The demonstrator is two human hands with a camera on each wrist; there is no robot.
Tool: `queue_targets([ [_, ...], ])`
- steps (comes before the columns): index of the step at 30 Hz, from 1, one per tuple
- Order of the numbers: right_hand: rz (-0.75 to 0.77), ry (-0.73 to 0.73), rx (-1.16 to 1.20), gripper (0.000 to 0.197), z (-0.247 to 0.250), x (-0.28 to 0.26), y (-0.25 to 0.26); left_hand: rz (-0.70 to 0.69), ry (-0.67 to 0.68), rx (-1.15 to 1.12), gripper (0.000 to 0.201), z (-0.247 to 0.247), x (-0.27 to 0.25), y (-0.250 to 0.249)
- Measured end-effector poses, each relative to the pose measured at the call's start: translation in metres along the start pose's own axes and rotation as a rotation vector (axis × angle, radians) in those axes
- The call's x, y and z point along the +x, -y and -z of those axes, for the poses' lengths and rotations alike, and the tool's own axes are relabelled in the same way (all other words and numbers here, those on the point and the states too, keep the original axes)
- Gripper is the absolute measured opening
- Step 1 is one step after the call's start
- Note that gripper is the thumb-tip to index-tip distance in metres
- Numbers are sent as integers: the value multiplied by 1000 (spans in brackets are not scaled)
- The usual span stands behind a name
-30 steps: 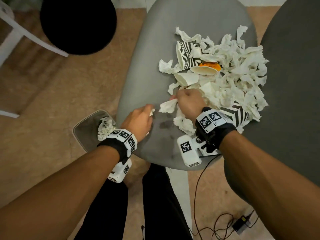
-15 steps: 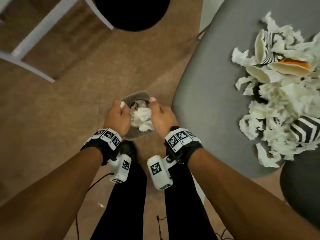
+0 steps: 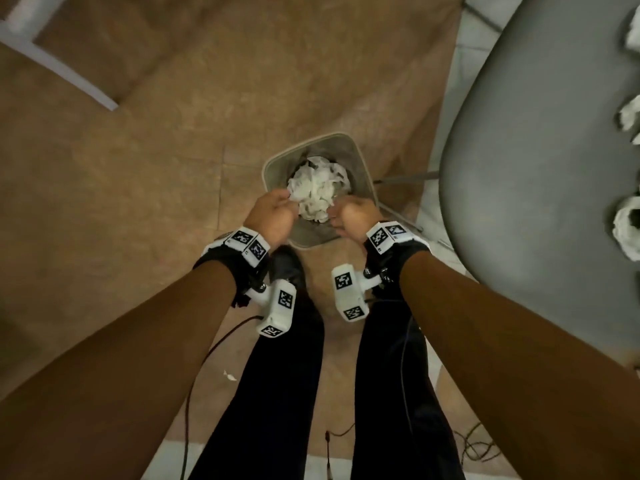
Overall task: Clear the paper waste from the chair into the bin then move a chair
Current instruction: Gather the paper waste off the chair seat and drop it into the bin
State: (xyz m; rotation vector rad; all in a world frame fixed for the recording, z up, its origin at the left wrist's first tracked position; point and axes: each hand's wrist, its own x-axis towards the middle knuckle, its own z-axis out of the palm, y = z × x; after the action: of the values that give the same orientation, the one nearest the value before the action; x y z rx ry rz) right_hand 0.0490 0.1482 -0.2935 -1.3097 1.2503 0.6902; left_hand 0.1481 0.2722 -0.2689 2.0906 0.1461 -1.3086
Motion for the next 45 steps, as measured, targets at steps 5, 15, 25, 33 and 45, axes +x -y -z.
queue_targets([
  [5, 153, 11, 21, 25, 25, -54, 23, -82, -10, 247, 14, 19, -17, -37],
  [15, 440, -179, 191, 12, 205, -180, 29, -741, -4, 721, 25, -96, -116, -179],
  [25, 370, -633, 380, 23, 395, -203, -112, -984, 398, 1125, 75, -327, -184, -201],
  [33, 422, -879, 199, 20, 430, -202, -137, -1111, 256, 1069, 11, -357, -182, -167],
  [45, 242, -820, -169, 34, 442, -177, -124, -991, 120, 1143, 27, -283, -154, -209],
])
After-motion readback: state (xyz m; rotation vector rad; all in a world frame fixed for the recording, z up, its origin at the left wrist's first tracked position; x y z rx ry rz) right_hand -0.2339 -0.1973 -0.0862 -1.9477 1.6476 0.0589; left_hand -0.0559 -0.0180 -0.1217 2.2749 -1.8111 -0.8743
